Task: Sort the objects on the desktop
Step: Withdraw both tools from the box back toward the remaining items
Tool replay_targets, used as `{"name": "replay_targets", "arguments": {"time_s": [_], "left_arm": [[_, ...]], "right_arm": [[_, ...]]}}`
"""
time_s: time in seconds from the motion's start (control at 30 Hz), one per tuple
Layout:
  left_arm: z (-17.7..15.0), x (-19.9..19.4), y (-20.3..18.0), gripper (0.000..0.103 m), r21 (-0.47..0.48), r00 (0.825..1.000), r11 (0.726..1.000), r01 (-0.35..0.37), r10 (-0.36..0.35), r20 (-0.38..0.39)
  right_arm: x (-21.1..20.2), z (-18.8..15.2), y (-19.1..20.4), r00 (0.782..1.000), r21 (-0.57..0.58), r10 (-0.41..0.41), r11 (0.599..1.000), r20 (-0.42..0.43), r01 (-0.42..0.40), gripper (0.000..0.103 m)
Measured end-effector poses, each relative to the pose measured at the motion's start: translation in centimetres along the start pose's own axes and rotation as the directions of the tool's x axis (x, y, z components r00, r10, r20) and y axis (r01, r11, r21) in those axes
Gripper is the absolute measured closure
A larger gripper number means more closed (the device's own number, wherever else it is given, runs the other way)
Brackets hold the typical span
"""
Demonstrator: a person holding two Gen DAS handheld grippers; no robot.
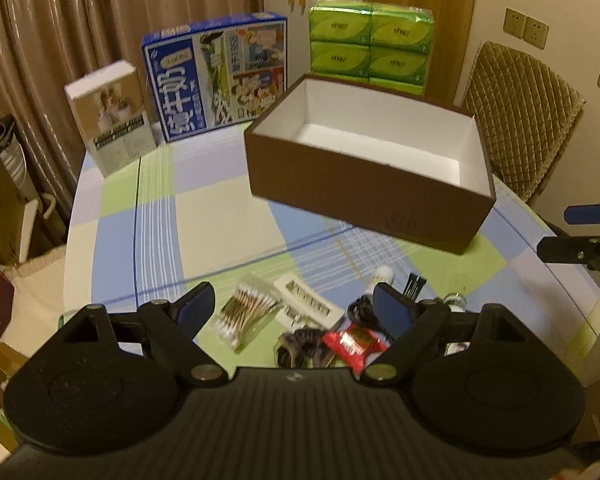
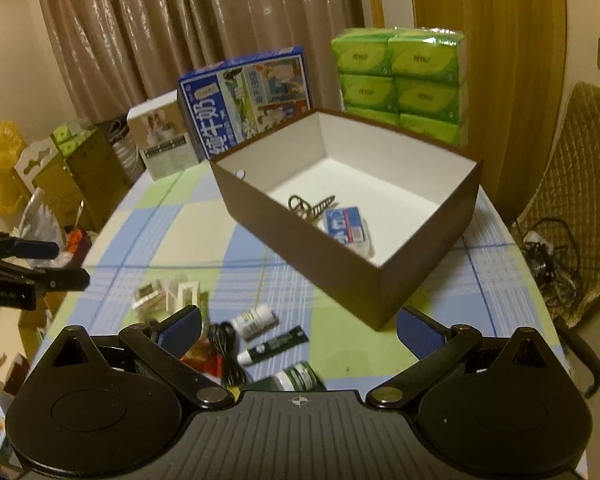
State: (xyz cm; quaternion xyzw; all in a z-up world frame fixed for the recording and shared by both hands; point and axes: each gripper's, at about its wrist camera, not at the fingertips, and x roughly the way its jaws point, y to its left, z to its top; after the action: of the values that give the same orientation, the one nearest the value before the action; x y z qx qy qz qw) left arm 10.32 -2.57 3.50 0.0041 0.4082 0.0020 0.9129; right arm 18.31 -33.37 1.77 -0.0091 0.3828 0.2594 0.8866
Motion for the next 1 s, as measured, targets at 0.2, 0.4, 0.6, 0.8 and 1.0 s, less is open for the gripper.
{"name": "replay_targets", "arguments": {"time_s": [0.2, 0.4, 0.6, 0.8, 1.0], "left_arm": [[-2.0, 0.9, 1.3, 0.02, -0.011, 0.999, 1.0, 0.01, -0.011, -0.053], [-3.4, 1.6, 1.3, 0.022, 0.033, 0.998, 0.999, 0.021, -0.019, -0.062], [-4.5, 3.1, 1.3, 0.026, 0.045, 0.995, 0.997, 0.057, -0.053, -0.086], [-5.5, 5.1, 1.2, 0.026, 0.04, 0.991, 0.997, 0.071, -0.066, -0.115], [-6.0, 7.8, 0.6, 0.028, 0.045, 0.985, 0.996, 0.081, -0.073, -0.159]], "right_arm": [[0.9, -2.1, 0.7, 0.999, -0.043, -0.023, 0.999, -0.032, 0.021, 0.002], [2.4, -3.8, 1.5, 0.998, -0.093, -0.017, 0.996, -0.066, 0.011, 0.006], [4.1, -5.3, 2.0, 0.993, -0.127, -0.004, 0.992, -0.114, -0.011, 0.021], [6.0, -6.6, 1.5, 0.986, -0.117, 0.0, 0.993, -0.166, -0.02, 0.038], [7.6, -6.9, 1.0, 0.984, -0.131, 0.0, 0.991, -0.179, -0.024, 0.05]]}}
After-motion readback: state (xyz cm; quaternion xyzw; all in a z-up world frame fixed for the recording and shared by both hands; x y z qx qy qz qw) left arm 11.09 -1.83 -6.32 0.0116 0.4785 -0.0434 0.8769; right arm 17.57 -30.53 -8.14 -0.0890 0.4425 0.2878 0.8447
